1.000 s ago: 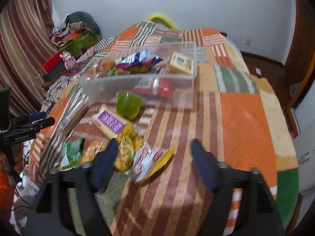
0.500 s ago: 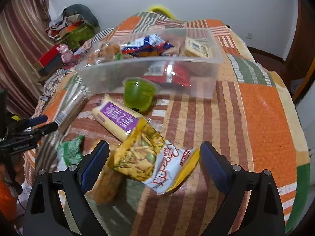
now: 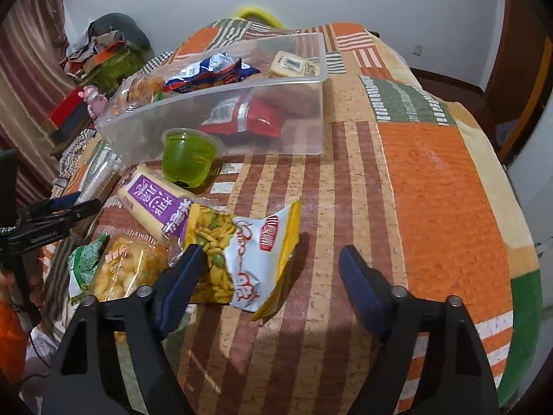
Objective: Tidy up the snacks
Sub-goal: 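Grasp the yellow chip bag with the right tool while the left grasps the clear bread pack, then carry both held packs over the clear box and open both tools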
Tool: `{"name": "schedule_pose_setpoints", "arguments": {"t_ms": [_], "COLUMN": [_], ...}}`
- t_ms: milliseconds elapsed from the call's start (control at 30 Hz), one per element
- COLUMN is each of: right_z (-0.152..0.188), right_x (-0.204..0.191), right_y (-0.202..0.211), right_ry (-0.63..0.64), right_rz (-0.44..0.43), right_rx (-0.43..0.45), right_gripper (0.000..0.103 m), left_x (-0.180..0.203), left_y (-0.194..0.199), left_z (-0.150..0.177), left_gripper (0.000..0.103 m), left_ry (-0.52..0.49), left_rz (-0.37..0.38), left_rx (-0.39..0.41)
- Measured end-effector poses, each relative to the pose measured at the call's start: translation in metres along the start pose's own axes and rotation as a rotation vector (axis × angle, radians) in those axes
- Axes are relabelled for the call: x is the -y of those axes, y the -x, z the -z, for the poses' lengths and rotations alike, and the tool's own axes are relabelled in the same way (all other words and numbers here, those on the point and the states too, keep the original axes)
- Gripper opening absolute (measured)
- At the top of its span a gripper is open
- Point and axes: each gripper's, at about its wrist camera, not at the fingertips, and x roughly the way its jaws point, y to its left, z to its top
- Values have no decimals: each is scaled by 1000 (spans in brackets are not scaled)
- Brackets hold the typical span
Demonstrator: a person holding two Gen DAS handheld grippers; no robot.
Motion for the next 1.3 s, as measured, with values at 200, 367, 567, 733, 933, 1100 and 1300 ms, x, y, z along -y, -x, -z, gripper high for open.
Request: {"name": "schedule_pose_setpoints", "arguments": {"t_ms": [200, 367, 567, 733, 933, 1100, 1300], "right_z": [-2, -5, -9, -10, -11, -18, -31], "right_x": [-4, -5, 2, 0, -1, -1, -4], "right_y": [-1, 1, 12, 24, 35, 50, 60], "right_ry": [5, 9, -6, 11, 9, -1, 9], "right_rz": [-41, -40, -50, -38, -31, -27, -23], "right_rx": [11, 24, 51, 83, 115, 162, 210], "right_gripper": [45, 37, 23, 21, 21, 20, 20], "left_x": [-3, -10, 3, 10, 15, 22, 34], "left_y": [-6, -1, 26, 52, 85, 104, 114], "left_z": [-3, 2, 11, 8, 0, -10, -26], "left_gripper": [43, 37, 36, 36, 36, 36, 36], "left_ry": [21, 73, 52, 53, 44, 32, 18], "left_rz": [17, 51, 26, 32, 29, 27, 48], "left_rx": [-17, -39, 1, 51, 113, 168, 214]}}
